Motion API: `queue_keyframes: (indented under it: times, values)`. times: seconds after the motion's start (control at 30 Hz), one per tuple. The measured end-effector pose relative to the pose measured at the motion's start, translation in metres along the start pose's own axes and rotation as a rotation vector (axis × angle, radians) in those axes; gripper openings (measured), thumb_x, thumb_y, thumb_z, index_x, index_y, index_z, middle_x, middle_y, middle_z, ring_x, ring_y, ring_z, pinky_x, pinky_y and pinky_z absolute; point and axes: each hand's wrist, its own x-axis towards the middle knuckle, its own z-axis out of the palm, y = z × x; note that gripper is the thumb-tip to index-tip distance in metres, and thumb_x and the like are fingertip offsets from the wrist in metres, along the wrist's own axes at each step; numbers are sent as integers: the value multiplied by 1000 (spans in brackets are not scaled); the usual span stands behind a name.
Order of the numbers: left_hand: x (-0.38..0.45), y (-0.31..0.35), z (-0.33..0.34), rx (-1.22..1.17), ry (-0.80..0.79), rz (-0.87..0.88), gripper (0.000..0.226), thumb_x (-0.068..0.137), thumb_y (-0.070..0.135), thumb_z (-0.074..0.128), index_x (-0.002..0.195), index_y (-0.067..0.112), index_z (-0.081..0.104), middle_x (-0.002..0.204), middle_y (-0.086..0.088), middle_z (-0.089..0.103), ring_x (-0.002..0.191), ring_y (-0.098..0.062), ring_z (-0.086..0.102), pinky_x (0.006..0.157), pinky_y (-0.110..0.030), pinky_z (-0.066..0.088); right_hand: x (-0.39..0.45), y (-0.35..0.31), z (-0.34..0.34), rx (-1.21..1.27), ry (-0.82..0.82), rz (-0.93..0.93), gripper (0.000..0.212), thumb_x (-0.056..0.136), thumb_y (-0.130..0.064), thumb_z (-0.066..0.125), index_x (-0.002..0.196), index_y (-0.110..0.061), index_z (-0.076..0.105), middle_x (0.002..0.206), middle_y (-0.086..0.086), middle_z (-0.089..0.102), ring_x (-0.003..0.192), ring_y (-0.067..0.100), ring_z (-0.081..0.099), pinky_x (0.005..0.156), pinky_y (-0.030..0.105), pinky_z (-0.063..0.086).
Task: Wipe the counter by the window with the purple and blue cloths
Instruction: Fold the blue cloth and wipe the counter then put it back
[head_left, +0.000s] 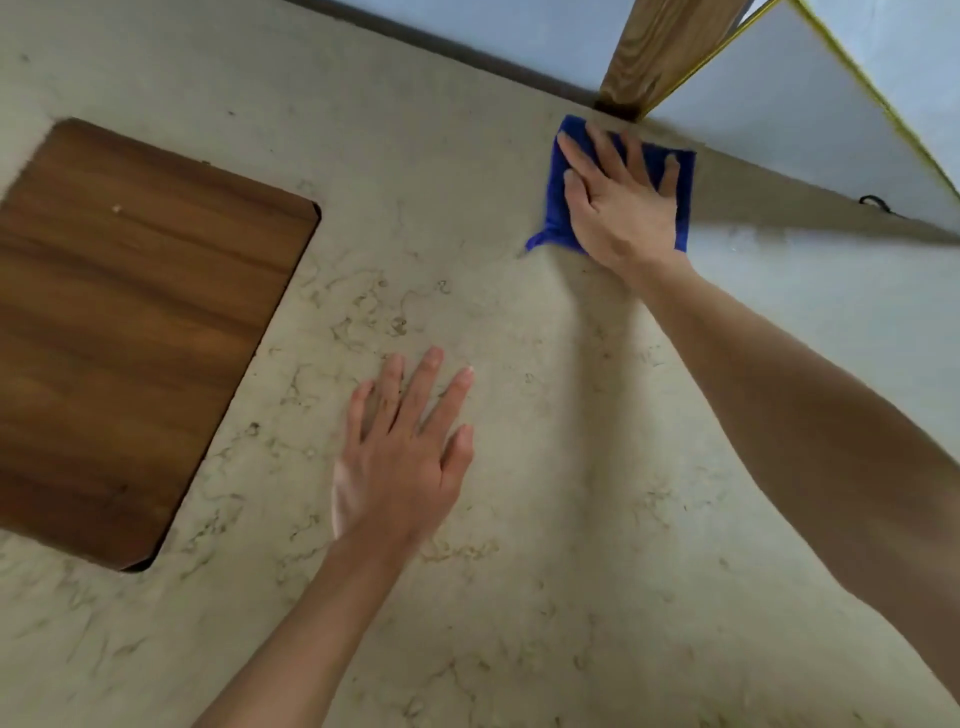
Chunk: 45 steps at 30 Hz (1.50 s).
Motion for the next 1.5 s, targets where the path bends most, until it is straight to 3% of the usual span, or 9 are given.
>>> queue_keyframes:
  times: [0.27, 0.5, 0.63, 0.77, 0.93, 1.03, 1.13, 1.3, 1.5]
  values:
    - [1, -3, 1, -1, 12, 0, 56, 103, 52, 19, 158, 41, 19, 168, 8, 22, 155, -25, 23, 122, -45, 17, -42, -17, 13, -9, 73, -29, 56, 101, -50, 13, 156, -47, 21, 170, -13, 18, 159, 21, 10, 123, 68, -1]
    - [-4, -4, -1, 21, 18, 3, 54, 103, 48, 25, 155, 37, 30, 166, 3, 31, 151, -30, 32, 121, -47, 25, -280, -52, 60, -67, 137, -81, 48, 107, -46, 28, 155, -44, 32, 167, -12, 31, 156, 24, 24, 120, 70, 13]
    - [-7, -4, -4, -1, -28, -3, 56, 103, 51, 17, 158, 39, 19, 169, 5, 23, 156, -28, 22, 124, -47, 19, -402, -47, 78, -97, 69, -123, 49, 106, -50, 31, 155, -46, 30, 168, -14, 25, 157, 25, 21, 118, 72, 19]
    - [-6, -1, -7, -28, -62, -13, 58, 102, 53, 9, 159, 40, 11, 170, 6, 16, 157, -26, 16, 126, -46, 17, -454, -21, 75, -125, 6, -141, 50, 102, -54, 34, 152, -53, 32, 166, -16, 29, 155, 22, 27, 114, 70, 25]
    - [-4, -3, -6, -13, -79, -13, 59, 102, 55, 9, 159, 41, 15, 169, 6, 22, 155, -27, 22, 123, -47, 21, -408, 8, 58, -75, 2, -157, 52, 98, -56, 45, 149, -57, 35, 165, -20, 30, 154, 18, 30, 119, 67, 23]
    - [-2, -3, -3, 4, -79, -15, 59, 101, 55, 12, 158, 43, 13, 170, 8, 18, 156, -25, 20, 124, -45, 18, -324, 47, 36, -128, 64, -116, 48, 102, -56, 35, 150, -54, 36, 164, -16, 35, 152, 20, 34, 120, 67, 22]
    - [-1, -4, -2, 3, -64, -6, 59, 101, 54, 16, 159, 42, 14, 170, 7, 19, 156, -26, 21, 123, -46, 18, -223, 88, 14, -163, 49, -49, 49, 103, -58, 21, 152, -58, 22, 167, -18, 27, 155, 18, 25, 124, 64, 13]
    - [0, -6, 0, 28, -63, -3, 60, 100, 54, 17, 158, 42, 15, 169, 7, 21, 155, -28, 23, 122, -47, 19, -76, 142, -22, -117, 34, 58, 48, 101, -61, 14, 149, -65, 13, 168, -18, 22, 156, 18, 18, 125, 65, 7]
    - [-1, -4, -6, 10, -81, -5, 59, 99, 53, 21, 157, 42, 21, 168, 8, 23, 155, -24, 22, 121, -46, 20, -35, 176, -45, -13, 5, 42, 39, 100, -63, 18, 131, -84, 6, 167, -28, 15, 157, 6, 9, 126, 59, 4]
